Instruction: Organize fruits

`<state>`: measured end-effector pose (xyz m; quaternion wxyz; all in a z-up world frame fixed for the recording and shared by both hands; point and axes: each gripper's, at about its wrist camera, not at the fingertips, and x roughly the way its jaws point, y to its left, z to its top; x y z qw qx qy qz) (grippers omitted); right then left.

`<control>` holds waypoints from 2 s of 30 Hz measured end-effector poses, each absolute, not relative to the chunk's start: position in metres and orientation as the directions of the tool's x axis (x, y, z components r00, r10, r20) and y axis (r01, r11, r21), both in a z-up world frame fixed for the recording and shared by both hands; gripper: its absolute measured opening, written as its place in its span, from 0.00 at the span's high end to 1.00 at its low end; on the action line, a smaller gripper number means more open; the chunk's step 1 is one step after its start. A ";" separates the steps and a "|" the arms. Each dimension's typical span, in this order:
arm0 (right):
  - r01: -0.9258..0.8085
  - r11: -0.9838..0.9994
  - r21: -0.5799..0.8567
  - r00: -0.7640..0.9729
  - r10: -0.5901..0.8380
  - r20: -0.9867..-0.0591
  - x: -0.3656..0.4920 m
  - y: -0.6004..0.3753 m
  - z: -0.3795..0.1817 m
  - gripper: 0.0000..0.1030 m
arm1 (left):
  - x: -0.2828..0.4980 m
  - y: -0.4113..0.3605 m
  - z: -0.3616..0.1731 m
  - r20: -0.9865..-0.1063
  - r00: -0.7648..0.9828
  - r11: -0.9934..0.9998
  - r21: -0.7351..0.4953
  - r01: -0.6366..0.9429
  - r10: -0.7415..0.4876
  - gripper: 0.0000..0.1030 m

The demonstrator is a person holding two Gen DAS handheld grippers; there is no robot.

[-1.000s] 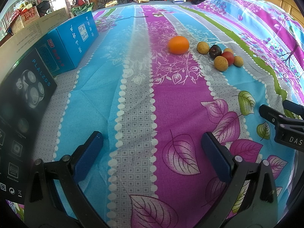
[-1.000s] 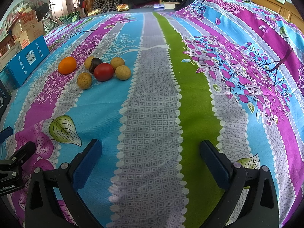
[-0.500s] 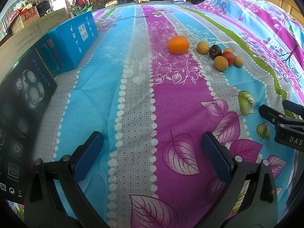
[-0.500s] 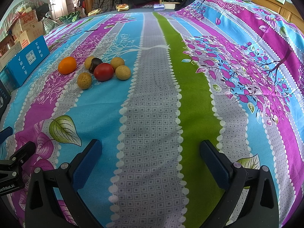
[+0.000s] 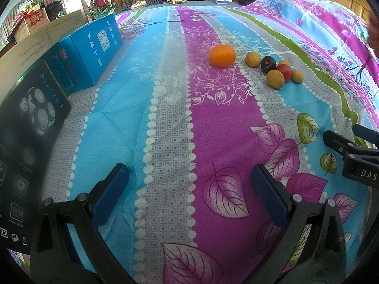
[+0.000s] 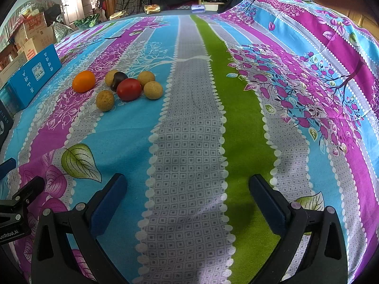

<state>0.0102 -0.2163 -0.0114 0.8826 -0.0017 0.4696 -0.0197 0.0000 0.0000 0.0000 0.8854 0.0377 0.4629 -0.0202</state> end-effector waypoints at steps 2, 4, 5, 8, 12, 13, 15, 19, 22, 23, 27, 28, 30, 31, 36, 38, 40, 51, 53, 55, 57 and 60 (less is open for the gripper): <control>0.033 0.999 -0.021 0.558 -0.036 -0.829 0.010 -0.216 -0.011 0.00 | 0.000 0.000 0.000 -0.821 0.571 0.996 0.048 0.071 -0.001 0.00; 0.033 0.999 -0.021 0.558 -0.036 -0.829 0.009 -0.216 -0.011 0.00 | 0.000 0.000 0.000 -0.821 0.571 0.996 0.048 0.071 -0.001 0.00; 0.033 0.999 -0.021 0.558 -0.036 -0.829 0.009 -0.216 -0.011 0.00 | 0.000 0.000 0.000 -0.821 0.571 0.996 0.048 0.071 -0.001 0.00; 0.033 0.999 -0.021 0.559 -0.036 -0.829 0.008 -0.216 -0.011 0.00 | 0.000 0.000 0.000 -0.821 0.571 0.996 0.048 0.071 -0.001 0.00; 0.033 0.999 -0.021 0.559 -0.036 -0.829 0.008 -0.215 -0.012 0.00 | 0.000 0.000 0.000 -0.821 0.571 0.996 0.048 0.071 -0.001 0.00; 0.033 0.999 -0.021 0.559 -0.036 -0.829 0.008 -0.215 -0.012 0.00 | 0.000 0.000 0.000 -0.821 0.571 0.996 0.048 0.071 -0.001 0.00; 0.033 0.999 -0.021 0.559 -0.036 -0.828 0.008 -0.215 -0.012 0.00 | 0.000 0.000 0.000 -0.821 0.571 0.996 0.048 0.071 -0.001 0.00; 0.033 0.999 -0.022 0.559 -0.036 -0.828 0.009 -0.215 -0.012 0.00 | 0.000 0.000 0.000 -0.821 0.571 0.996 0.048 0.071 -0.001 0.00; 0.033 0.999 -0.022 0.560 -0.037 -0.827 0.009 -0.216 -0.012 0.00 | 0.000 0.000 0.000 -0.821 0.571 0.996 0.048 0.071 -0.001 0.00; 0.033 0.999 -0.021 0.560 -0.036 -0.827 0.009 -0.216 -0.012 0.00 | 0.000 0.000 0.000 -0.821 0.571 0.996 0.048 0.071 -0.001 0.00; 0.033 0.999 -0.019 0.561 -0.035 -0.827 0.009 -0.216 -0.012 0.00 | 0.000 0.000 0.000 -0.821 0.571 0.996 0.048 0.071 -0.001 0.00; 0.033 0.999 -0.019 0.561 -0.035 -0.827 0.008 -0.217 -0.012 0.00 | 0.000 0.000 0.000 -0.821 0.571 0.996 0.048 0.071 -0.001 0.00; 0.034 0.999 -0.020 0.562 -0.036 -0.826 0.008 -0.217 -0.012 0.00 | 0.000 0.000 0.000 -0.821 0.571 0.996 0.048 0.071 -0.001 0.00; 0.033 0.999 -0.021 0.562 -0.036 -0.826 0.008 -0.217 -0.012 0.00 | 0.000 0.000 0.000 -0.821 0.571 0.996 0.048 0.071 -0.001 0.00; 0.034 0.999 -0.019 0.563 -0.035 -0.826 0.009 -0.217 -0.013 0.00 | 0.000 0.000 0.000 -0.821 0.571 0.996 0.048 0.071 -0.001 0.00; 0.034 0.999 -0.020 0.563 -0.035 -0.826 0.009 -0.217 -0.013 0.00 | 0.000 0.000 0.000 -0.821 0.571 0.996 0.048 0.071 -0.001 0.00; 0.034 0.999 -0.021 0.563 -0.037 -0.826 0.009 -0.217 -0.013 0.00 | 0.000 0.000 0.000 -0.821 0.571 0.996 0.048 0.071 -0.001 0.00; 0.034 0.999 -0.024 0.561 -0.038 -0.827 0.009 -0.217 -0.014 0.00 | 0.000 0.000 0.000 -0.821 0.571 0.996 0.048 0.071 -0.001 0.00; 0.034 0.999 -0.022 0.561 -0.037 -0.827 0.009 -0.217 -0.014 0.00 | 0.000 0.000 0.000 -0.821 0.571 0.996 0.048 0.071 -0.001 0.00; 0.034 0.999 -0.022 0.560 -0.038 -0.828 0.009 -0.217 -0.014 0.00 | 0.000 0.000 0.000 -0.821 0.571 0.996 0.048 0.071 -0.001 0.00; 0.034 0.999 -0.023 0.560 -0.038 -0.828 0.009 -0.217 -0.015 0.00 | 0.000 0.000 0.000 -0.821 0.571 0.996 0.048 0.071 -0.001 0.00; 0.034 0.999 -0.023 0.560 -0.038 -0.828 0.009 -0.217 -0.015 0.00 | 0.000 0.000 0.000 -0.821 0.571 0.996 0.048 0.071 -0.001 0.00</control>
